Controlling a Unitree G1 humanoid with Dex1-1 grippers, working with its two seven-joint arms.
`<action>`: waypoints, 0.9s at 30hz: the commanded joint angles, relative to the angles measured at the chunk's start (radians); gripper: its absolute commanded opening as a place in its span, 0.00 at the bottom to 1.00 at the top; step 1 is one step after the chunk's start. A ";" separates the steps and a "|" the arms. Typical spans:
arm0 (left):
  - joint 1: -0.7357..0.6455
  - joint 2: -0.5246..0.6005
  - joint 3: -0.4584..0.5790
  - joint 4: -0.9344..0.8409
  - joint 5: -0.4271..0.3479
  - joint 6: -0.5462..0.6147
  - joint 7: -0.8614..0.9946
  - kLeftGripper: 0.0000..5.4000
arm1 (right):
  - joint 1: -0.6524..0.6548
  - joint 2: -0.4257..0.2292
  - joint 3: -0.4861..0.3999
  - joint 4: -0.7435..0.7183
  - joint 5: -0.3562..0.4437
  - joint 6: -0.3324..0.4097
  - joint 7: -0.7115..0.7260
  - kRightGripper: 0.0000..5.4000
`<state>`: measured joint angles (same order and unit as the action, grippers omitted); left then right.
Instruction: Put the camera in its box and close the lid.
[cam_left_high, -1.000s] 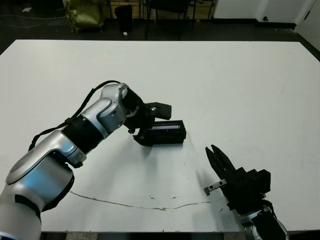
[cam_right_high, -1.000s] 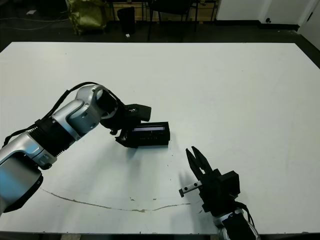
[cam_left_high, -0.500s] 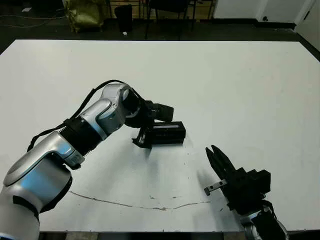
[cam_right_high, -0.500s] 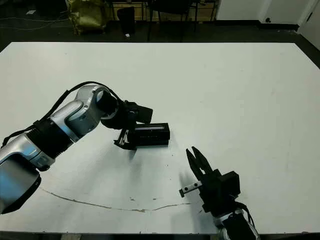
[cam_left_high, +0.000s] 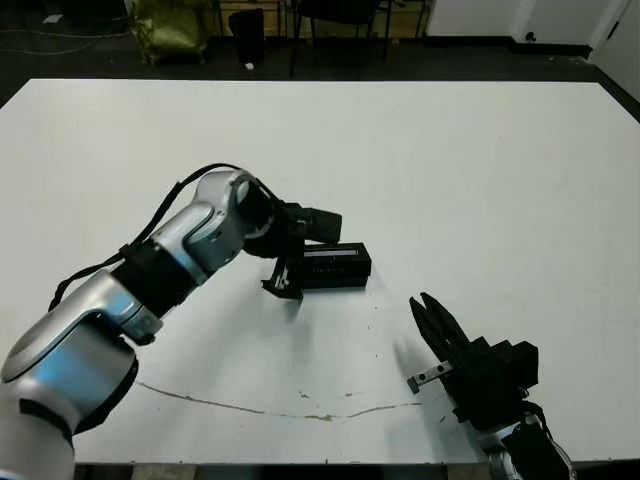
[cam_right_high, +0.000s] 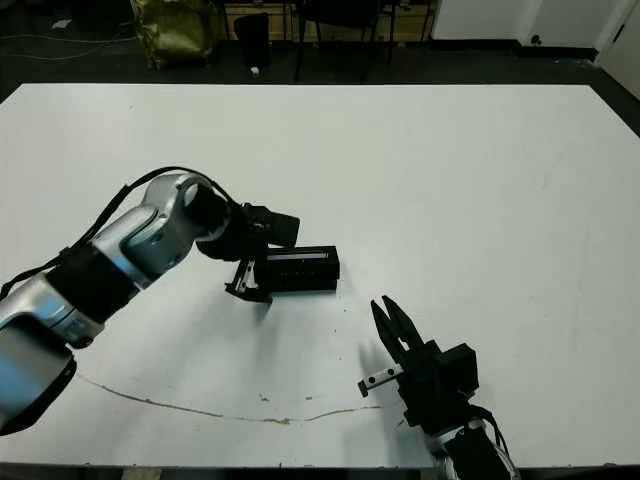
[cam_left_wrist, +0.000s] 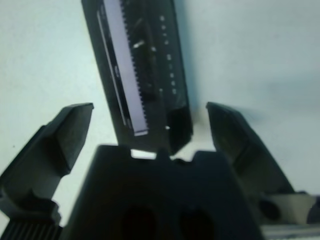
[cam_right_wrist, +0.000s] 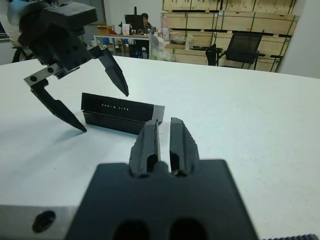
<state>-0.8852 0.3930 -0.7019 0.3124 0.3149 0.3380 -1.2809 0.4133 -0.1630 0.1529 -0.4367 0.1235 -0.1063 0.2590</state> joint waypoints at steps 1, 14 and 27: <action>0.120 0.028 -0.042 0.047 0.002 0.000 -0.040 1.00 | 0.046 -0.003 0.000 0.009 -0.009 0.007 -0.006 0.00; 0.145 0.113 0.061 -0.031 -0.127 0.006 -0.119 1.00 | 0.038 -0.005 -0.003 0.032 -0.012 -0.018 0.000 0.00; 0.213 0.175 0.102 -0.153 -0.164 -0.040 -0.117 1.00 | 0.036 -0.005 -0.002 0.024 -0.004 -0.017 0.003 0.00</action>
<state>-0.7376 0.5559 -0.5615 0.1695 0.1696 0.3050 -1.3398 0.4188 -0.1631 0.1526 -0.4235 0.1208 -0.1288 0.2609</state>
